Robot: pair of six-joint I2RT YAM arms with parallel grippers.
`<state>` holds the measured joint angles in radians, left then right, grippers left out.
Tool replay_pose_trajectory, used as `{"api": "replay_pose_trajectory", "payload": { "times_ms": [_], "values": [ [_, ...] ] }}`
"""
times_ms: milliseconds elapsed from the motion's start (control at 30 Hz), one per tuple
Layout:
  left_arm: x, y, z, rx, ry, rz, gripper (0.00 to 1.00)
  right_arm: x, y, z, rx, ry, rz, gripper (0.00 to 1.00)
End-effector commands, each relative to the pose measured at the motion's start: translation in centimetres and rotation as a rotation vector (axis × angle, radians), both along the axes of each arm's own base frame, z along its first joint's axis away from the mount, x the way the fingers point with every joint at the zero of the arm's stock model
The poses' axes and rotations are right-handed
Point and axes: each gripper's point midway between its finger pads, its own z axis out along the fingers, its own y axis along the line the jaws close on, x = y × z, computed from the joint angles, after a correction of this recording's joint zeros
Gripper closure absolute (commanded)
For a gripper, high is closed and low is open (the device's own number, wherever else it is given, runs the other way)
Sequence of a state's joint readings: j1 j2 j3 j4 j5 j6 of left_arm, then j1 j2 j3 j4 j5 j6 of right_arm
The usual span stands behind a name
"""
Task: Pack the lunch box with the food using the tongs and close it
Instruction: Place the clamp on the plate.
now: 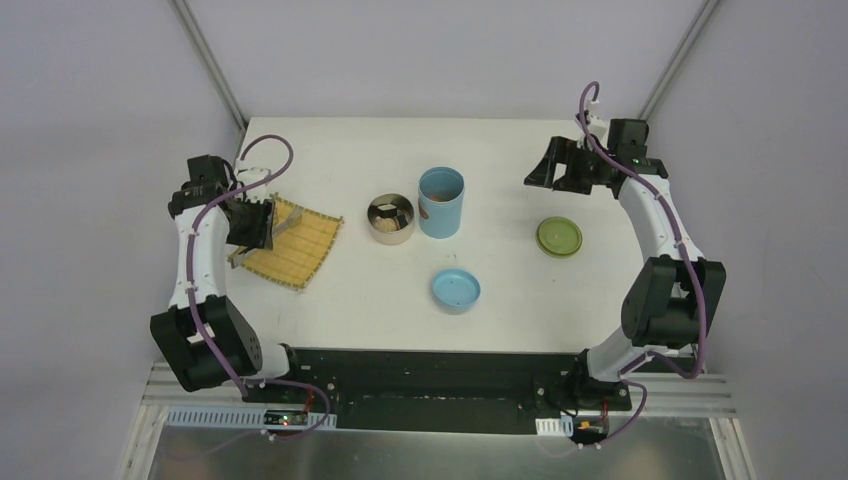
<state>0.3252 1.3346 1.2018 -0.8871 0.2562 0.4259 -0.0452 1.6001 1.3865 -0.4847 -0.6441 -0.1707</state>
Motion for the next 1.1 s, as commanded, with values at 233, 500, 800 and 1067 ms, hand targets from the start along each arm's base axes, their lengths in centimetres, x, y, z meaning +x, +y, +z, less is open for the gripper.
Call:
{"api": "replay_pose_trajectory", "payload": {
  "times_ms": [233,500,800,1067],
  "values": [
    [2.1,2.4,-4.5,0.133,0.001,-0.201,0.47,0.0,0.5,1.6,-0.026,-0.047,0.028,0.02],
    [0.4,3.2,-8.0,0.174,0.109,-0.261,0.41,-0.7,0.3,0.9,-0.039,-0.031,0.031,0.02],
    [-0.2,3.3,-8.7,0.158,0.169,-0.231,0.38,-0.4,0.3,1.1,-0.039,-0.036,0.029,0.02],
    [0.9,2.5,-1.8,0.138,0.047,-0.184,0.10,-1.1,0.3,0.8,-0.049,-0.033,0.055,0.02]
  ]
}}
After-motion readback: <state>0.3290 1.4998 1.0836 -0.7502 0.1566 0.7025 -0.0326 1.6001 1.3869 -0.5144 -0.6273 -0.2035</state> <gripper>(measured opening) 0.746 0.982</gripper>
